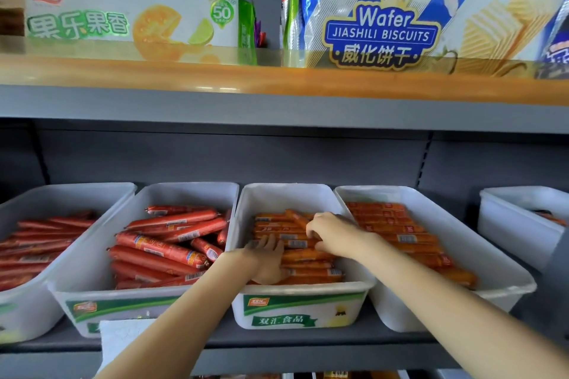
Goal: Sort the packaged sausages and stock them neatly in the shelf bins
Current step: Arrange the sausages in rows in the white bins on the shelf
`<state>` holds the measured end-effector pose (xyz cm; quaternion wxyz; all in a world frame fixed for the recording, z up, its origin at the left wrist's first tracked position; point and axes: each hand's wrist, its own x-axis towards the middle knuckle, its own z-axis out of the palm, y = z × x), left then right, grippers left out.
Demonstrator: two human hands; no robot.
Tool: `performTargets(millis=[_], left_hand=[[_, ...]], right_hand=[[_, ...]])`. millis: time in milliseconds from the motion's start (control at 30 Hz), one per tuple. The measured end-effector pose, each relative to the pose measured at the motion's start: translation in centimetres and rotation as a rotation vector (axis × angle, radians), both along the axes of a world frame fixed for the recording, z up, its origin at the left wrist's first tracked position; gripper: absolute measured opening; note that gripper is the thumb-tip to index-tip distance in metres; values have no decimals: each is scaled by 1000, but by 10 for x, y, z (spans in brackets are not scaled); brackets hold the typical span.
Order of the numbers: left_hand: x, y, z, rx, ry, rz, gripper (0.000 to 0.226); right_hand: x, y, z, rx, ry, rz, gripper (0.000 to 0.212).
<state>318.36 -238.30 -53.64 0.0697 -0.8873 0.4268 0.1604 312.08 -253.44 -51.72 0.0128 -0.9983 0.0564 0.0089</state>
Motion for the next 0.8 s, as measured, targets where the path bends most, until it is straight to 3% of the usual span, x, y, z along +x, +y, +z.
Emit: performTargets(millis=[133,300,367,467,600,700,800], left_hand=[[4,0,-3,58,42,-93,66],[13,-3,-4,130,-82,14,69],[16,-4,-4,104,-87,30,72],[14,-5,-2,26,1,10,77],[12,-7,-1,75,115,-67,78],[16,-11,-7,25,85,-11,79],[21,-12,-8,-85,21,88,77]], right_hand=[[19,-5,-7,83,57,-121,25],[37,-15,-18,-49,7,-106,18],[38,-13,-16,-60,21,-122,10],[38,-6,-8,43,-100,-159,20],[49,-6,-3,-45,-151,-86,24],[60,-5,-7,-57,-120,-64,11],[67,-12,-15,-24,-111,-62,29]])
